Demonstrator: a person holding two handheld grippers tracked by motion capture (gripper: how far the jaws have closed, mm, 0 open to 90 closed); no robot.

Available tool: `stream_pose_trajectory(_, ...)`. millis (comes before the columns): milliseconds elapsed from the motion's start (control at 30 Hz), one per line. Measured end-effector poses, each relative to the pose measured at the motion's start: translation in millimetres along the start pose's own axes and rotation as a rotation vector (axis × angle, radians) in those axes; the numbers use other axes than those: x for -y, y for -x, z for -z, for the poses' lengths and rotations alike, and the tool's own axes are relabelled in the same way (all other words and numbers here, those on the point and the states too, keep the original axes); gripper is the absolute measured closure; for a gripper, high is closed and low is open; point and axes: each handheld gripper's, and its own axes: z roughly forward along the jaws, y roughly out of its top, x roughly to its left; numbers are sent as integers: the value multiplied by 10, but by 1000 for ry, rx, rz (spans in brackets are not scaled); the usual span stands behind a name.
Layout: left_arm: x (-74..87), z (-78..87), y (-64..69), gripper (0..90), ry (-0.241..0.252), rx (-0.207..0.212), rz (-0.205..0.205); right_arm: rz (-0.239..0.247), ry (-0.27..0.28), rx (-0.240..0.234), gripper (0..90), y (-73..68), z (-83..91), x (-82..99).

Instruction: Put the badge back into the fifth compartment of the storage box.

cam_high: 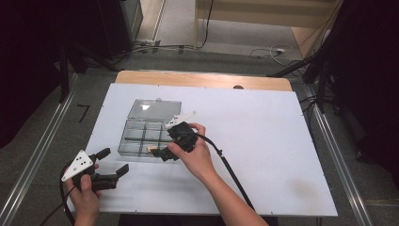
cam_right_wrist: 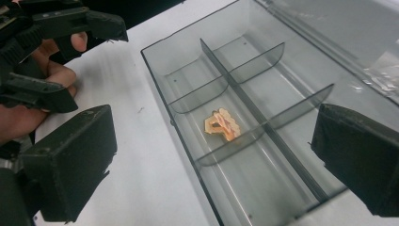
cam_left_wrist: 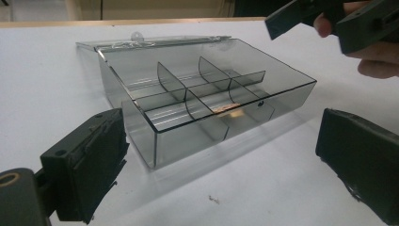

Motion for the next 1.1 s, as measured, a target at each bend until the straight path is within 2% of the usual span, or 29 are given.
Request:
stream_pose_trajectory(100,-1,-1,2,30,-4,-1,-3,12,15,36,0,-23,89,39)
stream_pose_trajectory(200,-1,-2,4,30,-6,-3,-3,1,22,17,0,-11,171,70)
stream_pose_trajectory(333,-1,-2,3,30,-5,-3,-3,-3,39,15,0,4,278,118)
stream_pose_trajectory(667,0,-2,5,30,-5,-3,-4,-6,62,39,0,86,520,269)
stream_pose_trajectory(1100,1,-5,12,30,-5,-6,-3,-44,97,73,0,242,831,535)
